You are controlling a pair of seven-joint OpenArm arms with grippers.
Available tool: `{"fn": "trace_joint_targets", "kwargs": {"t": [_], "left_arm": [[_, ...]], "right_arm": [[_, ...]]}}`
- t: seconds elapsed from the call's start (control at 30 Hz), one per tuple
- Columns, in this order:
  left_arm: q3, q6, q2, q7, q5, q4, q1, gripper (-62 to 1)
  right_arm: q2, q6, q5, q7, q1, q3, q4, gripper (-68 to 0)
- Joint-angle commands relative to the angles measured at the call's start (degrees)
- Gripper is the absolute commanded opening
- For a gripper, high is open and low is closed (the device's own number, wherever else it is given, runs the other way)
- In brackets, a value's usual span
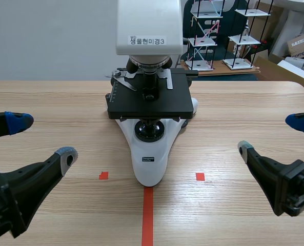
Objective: Point at the revolving nosepiece
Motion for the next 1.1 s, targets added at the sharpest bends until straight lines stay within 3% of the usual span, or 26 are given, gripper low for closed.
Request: {"fn": "trace_joint_targets", "kwargs": {"t": [0.0, 0.7, 0.73, 0.8, 0.93, 0.97, 1.07], "left_arm": [[-0.4, -0.1, 0.2, -0.8, -0.5, 0.7, 0.6, -1.3], [-0.4, -0.1, 0.2, -0.8, -0.5, 0.7, 0.6, -1.3], [-0.4, -0.1, 0.2, -0.8, -0.5, 0.7, 0.6, -1.3], [-0.4, -0.1, 0.2, -0.8, -0.5, 0.7, 0.6, -1.3], [-0.4, -0.1, 0.2, -0.8, -0.5, 0.7, 0.6, -1.3], [-0.4, -0.1, 0.2, -0.8, -0.5, 0.7, 0.6, -1.3], [-0.4, -0.1, 0.2, -0.8, -0.5, 0.7, 0.6, -1.3]], "right_arm": [[0.1, -0.2, 0.6, 1.1, 0.2, 0.2, 1.3, -8.5], [0.1, -0.2, 0.6, 1.7, 0.2, 0.2, 1.3, -8.8], [0.1, -0.4, 0.6, 2.0, 0.2, 0.2, 1.3, -11.4], [0.1, -1.7, 0.6, 2.2, 0.7, 0.2, 1.3, -23.5], [0.3, -1.9, -0.1, 0.6, 3.8, 0.2, 1.3, -63.0], [0.3, -2.5, -0.1, 0.6, 4.9, 0.2, 1.3, -67.9], [1.0, -4.0, -1.2, 0.6, 8.9, 0.2, 1.3, -67.3]]}}
